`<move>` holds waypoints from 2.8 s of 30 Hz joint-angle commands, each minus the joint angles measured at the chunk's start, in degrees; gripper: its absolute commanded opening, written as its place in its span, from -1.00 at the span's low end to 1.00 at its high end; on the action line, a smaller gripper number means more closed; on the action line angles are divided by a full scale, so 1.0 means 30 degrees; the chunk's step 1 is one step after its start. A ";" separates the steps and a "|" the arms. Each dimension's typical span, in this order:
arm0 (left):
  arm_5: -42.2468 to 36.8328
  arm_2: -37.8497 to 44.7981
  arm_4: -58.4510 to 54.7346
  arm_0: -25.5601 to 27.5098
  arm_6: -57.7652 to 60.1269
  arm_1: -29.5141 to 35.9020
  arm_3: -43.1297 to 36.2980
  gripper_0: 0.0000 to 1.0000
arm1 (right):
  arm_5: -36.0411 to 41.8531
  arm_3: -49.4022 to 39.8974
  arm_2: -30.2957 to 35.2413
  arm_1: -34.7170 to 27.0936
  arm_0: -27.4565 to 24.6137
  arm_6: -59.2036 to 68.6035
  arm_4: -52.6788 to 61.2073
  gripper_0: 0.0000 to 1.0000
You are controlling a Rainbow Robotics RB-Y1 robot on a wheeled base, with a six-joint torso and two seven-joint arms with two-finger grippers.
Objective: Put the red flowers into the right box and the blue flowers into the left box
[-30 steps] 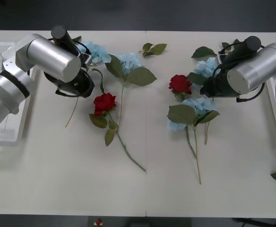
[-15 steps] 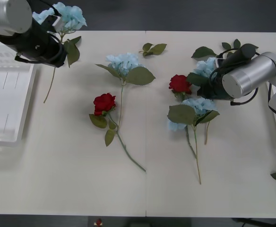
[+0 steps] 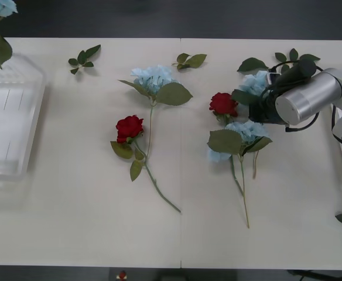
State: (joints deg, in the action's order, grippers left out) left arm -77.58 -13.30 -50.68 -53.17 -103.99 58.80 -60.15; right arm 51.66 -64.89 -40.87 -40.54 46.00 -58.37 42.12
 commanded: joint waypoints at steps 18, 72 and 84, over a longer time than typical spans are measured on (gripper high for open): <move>0.3359 -0.0634 0.0955 -0.0704 -0.3365 -0.0119 0.7891 -1.00 | -0.1664 -0.0136 0.0322 -0.1898 -0.0011 -0.2310 0.2248 -1.00; -0.3203 0.7804 -0.0539 0.0760 -0.9576 -0.1203 0.4932 1.00 | -0.1840 -0.2011 0.7500 0.6451 0.0868 -2.7095 2.4572 -1.00; -0.7539 0.8038 -0.9182 0.0760 -1.3062 -0.1437 0.4727 1.00 | -0.2601 -0.2538 0.7675 0.7740 0.1015 -2.8179 2.5041 -1.00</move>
State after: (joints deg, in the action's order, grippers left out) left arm -98.12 10.70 -74.64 -50.49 -139.32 52.91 -44.46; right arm 44.24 -69.72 -18.23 -17.60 46.18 -140.12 115.87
